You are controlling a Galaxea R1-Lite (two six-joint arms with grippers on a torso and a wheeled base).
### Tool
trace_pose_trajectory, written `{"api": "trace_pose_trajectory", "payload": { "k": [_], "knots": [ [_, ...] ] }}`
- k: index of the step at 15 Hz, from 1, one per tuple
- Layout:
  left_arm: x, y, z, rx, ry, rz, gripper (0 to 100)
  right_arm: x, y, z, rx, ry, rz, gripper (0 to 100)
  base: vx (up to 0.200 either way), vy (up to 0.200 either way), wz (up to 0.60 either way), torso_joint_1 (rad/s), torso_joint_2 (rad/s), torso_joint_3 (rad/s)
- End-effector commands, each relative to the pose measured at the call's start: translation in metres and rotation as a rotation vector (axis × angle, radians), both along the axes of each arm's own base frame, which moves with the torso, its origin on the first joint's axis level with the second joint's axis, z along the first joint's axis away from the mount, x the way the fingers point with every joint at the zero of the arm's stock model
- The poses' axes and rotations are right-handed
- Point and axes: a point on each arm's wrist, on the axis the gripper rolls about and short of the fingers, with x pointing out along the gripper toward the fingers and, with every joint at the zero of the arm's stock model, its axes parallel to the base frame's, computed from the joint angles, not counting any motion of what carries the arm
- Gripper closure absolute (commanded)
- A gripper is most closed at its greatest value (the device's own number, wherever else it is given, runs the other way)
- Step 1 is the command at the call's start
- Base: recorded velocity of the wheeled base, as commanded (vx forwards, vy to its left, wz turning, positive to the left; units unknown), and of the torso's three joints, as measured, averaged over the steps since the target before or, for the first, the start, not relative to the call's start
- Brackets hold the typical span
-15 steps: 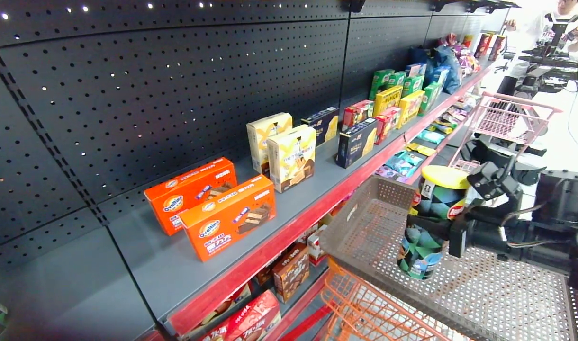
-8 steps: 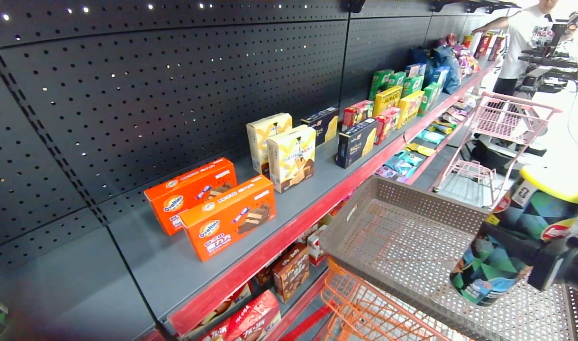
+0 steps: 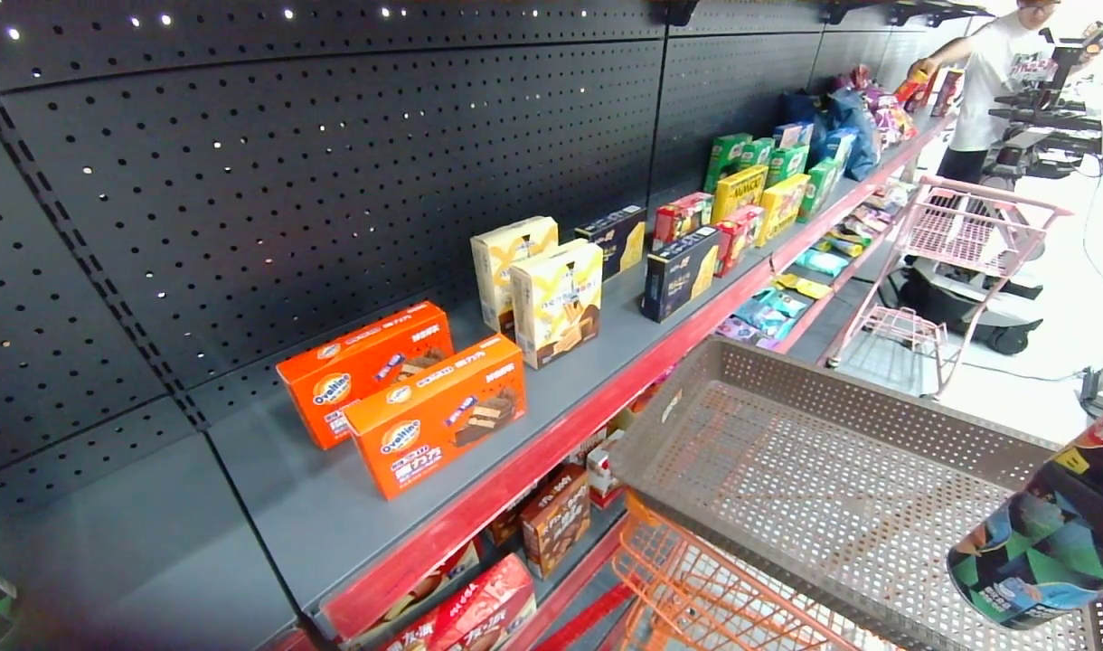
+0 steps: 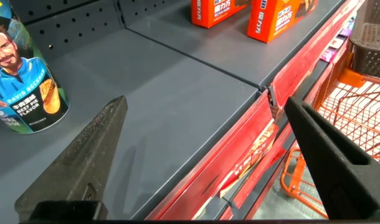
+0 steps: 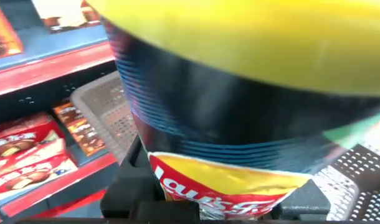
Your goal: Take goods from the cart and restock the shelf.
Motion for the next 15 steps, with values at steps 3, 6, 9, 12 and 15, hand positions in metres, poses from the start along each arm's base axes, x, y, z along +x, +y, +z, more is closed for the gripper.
{"api": "trace_pose_trajectory", "payload": {
  "k": [3,6,9,12,15],
  "knots": [
    [0.0001,0.0,0.0,0.0,0.001,0.002,0,-0.0073,-0.0007,-0.0032,0.002,-0.014,0.013,100,0.0,0.0,0.6,-0.001,0.0,0.007],
    [0.0001,0.0,0.0,0.0,0.001,0.002,0,-0.0074,-0.0005,-0.0033,0.001,-0.013,0.016,100,0.0,0.0,0.6,0.004,0.0,0.001],
    [0.0001,0.0,0.0,0.0,0.001,0.0,0,-0.0074,0.0005,-0.0039,0.001,-0.01,0.03,100,0.0,0.0,0.6,-0.001,0.0,0.004],
    [0.0001,0.0,0.0,0.0,0.001,0.002,0,-0.0076,0.0011,-0.0062,-0.002,-0.001,0.038,100,0.0,0.0,0.6,0.001,0.0,0.002],
    [0.0001,0.0,0.0,0.0,0.001,0.002,0,-0.0083,0.0013,-0.0061,0.0,-0.005,0.042,100,0.0,0.0,0.6,0.005,0.0,-0.002]
  ]
}}
